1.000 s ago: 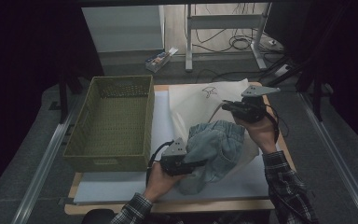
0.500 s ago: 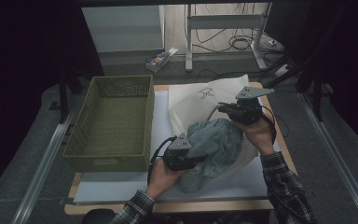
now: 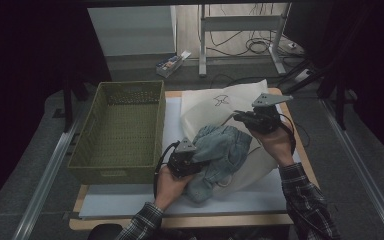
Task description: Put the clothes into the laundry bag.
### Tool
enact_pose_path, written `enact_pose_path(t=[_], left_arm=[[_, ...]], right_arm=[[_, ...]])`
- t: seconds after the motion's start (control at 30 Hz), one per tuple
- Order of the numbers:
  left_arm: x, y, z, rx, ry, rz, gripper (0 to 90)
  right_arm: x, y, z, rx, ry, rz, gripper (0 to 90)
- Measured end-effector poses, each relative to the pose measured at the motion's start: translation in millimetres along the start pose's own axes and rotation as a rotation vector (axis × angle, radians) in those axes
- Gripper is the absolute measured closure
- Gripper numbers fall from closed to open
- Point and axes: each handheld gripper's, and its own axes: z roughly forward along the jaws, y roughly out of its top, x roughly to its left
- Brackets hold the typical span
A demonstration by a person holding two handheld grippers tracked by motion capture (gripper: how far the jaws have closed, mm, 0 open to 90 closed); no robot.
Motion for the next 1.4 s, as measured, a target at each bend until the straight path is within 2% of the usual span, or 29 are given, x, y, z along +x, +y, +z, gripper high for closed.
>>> enact_pose_path(t=[0.33, 0.47, 0.6, 0.83, 0.93, 1.0, 1.2, 1.33, 1.4], left_arm=[[-3.8, 12.5, 11.3, 0.023, 0.045, -0.013, 70.7], [-8.7, 18.4, 17.9, 0.036, 0.051, 0.016, 70.6], [-19.2, 23.5, 23.7, 0.059, 0.059, 0.073, 70.5], [-28.5, 29.3, 29.9, 0.072, 0.044, 0.11, 70.5], [-32.3, 30.7, 31.3, 0.079, 0.03, 0.138, 70.5], [-35.1, 31.3, 31.3, 0.072, 0.006, 0.15, 70.5], [-41.8, 33.3, 29.7, 0.061, -0.034, 0.19, 70.5], [-42.3, 33.6, 30.4, 0.053, -0.066, 0.19, 70.6], [-42.6, 34.6, 31.3, 0.055, -0.061, 0.188, 70.6]], right_arm=[[6.9, 0.5, 5.1, 0.02, 0.013, -0.017, 86.2], [8.0, 0.4, 6.2, 0.021, 0.015, -0.016, 86.2], [7.0, -0.1, 6.0, 0.017, 0.018, -0.007, 86.2], [8.8, -0.1, 7.1, 0.017, 0.02, -0.008, 86.1], [8.8, -0.4, 7.9, 0.016, 0.024, -0.004, 86.0], [8.5, -0.7, 8.1, 0.014, 0.026, -0.001, 86.0], [7.1, -1.9, 8.6, 0.013, 0.03, 0.005, 85.9], [7.0, -2.5, 9.7, 0.017, 0.033, 0.006, 85.8], [7.8, -2.7, 10.6, 0.021, 0.034, 0.005, 85.8]])
